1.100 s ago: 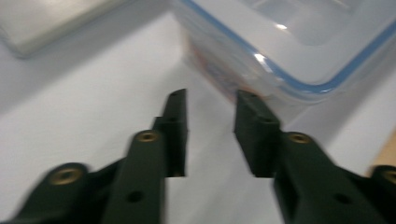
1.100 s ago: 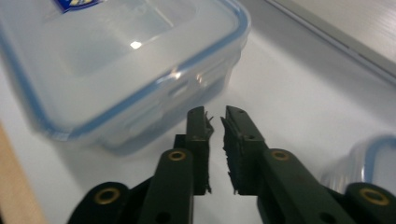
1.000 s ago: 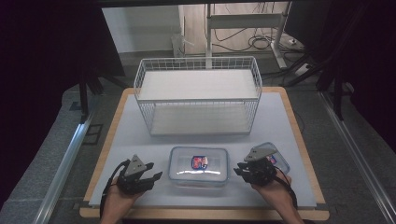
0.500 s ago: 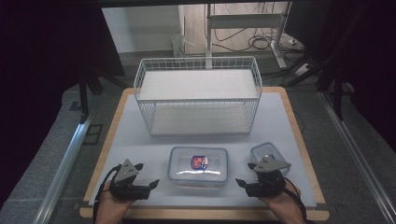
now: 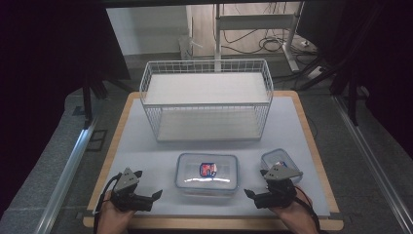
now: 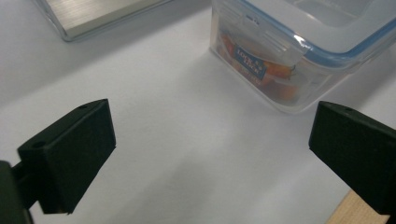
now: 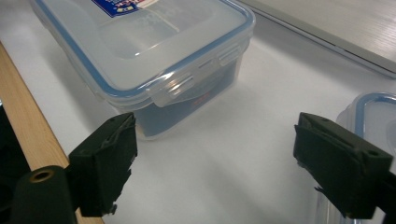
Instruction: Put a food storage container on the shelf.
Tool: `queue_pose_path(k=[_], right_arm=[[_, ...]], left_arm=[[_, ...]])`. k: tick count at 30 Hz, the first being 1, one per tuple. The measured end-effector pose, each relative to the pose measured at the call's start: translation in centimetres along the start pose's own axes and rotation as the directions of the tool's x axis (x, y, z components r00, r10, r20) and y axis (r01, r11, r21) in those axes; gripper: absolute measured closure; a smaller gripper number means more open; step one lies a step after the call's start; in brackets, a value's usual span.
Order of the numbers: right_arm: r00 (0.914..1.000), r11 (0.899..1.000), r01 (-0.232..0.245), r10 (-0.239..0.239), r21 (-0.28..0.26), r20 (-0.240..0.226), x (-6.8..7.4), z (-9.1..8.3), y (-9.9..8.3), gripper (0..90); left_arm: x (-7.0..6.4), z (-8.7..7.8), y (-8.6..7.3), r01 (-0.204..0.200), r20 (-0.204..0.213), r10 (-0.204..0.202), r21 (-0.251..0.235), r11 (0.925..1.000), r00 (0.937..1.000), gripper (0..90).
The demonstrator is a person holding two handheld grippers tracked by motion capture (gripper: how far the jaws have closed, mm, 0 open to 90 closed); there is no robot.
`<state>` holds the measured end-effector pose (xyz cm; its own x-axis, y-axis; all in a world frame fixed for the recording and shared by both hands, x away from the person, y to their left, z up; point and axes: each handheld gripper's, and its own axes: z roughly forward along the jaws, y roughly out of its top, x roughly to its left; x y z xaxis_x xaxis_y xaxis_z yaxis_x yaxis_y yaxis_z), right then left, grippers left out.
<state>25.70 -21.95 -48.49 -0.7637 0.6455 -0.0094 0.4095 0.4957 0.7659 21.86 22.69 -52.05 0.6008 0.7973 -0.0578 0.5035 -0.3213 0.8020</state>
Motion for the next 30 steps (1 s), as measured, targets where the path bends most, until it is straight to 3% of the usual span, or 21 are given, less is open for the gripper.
queue_pose_path(k=[7, 12, 14, 19, 23, 30], right_arm=[[0.9995, 1.000, -0.028, 0.028, 0.007, -0.014, -0.2, 0.1, 0.3, 7.9], [0.9978, 0.999, -0.047, 0.048, 0.013, -0.045, -0.2, 0.1, 0.7, 2.8], [0.9957, 0.998, -0.063, 0.064, 0.022, -0.067, -0.3, 0.1, 1.0, 2.7], [0.9934, 0.997, -0.067, 0.070, 0.041, -0.091, -0.1, 0.3, 1.9, 7.5], [0.9914, 0.997, -0.061, 0.065, 0.041, -0.114, 0.0, 1.0, 2.5, 12.3], [0.9859, 0.994, -0.082, 0.091, 0.066, -0.141, -0.5, 2.7, 3.3, 14.4]], left_arm=[[-0.4, 0.5, 0.6, -0.035, 0.004, 0.035, 0.007, 0.9993, 0.9994, 1.2], [-0.3, 0.6, 1.7, 0.010, 0.063, -0.012, 0.026, 0.9996, 0.9979, 2.0], [-0.3, 0.7, 2.3, 0.031, 0.064, -0.033, 0.038, 0.9988, 0.9974, 1.6], [-0.2, 1.1, 3.9, 0.051, 0.132, -0.055, 0.030, 0.9982, 0.9897, 0.6], [0.0, 1.9, 4.7, 0.050, 0.211, -0.054, 0.026, 0.9984, 0.9760, 1.5], [0.2, 4.4, 5.6, 0.054, 0.305, -0.068, 0.054, 0.9971, 0.9500, 2.9]])
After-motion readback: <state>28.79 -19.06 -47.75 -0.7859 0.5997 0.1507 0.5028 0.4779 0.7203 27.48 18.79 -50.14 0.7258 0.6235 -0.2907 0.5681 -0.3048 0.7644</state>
